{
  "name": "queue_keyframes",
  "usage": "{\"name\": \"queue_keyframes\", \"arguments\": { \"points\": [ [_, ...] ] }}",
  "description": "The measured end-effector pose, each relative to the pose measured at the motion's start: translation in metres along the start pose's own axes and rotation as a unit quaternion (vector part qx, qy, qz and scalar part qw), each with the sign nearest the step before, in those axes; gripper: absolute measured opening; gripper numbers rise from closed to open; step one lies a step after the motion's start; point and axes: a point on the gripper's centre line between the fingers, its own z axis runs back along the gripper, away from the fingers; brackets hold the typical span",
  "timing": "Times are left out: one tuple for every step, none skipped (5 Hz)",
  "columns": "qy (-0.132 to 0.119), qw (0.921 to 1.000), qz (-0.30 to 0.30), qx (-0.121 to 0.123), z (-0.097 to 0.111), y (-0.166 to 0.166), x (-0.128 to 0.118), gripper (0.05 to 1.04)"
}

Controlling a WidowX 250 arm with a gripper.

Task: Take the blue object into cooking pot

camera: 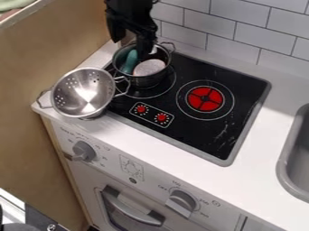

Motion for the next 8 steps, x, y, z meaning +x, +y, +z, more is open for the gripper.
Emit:
{"name": "queue_keyframes", "arguments": {
  "points": [
    [0.027,0.9994,0.020,-0.002,0.017,-0.011,0.007,0.999],
    [0.070,0.9955,0.063,0.000,0.030,-0.039,0.008,0.999],
    [0.098,0.9910,0.091,0.003,0.044,-0.072,0.004,0.999],
    [0.090,0.9897,0.111,0.002,0.058,-0.096,0.005,0.999],
    [0.093,0.9879,0.124,0.000,0.056,-0.114,-0.004,0.999],
    [0.080,0.9888,0.125,-0.015,0.063,-0.123,-0.013,0.999],
    [0.067,0.9891,0.125,-0.038,0.070,-0.129,-0.018,0.999],
    [0.062,0.9895,0.115,-0.061,0.075,-0.135,-0.022,0.999]
  ]
}}
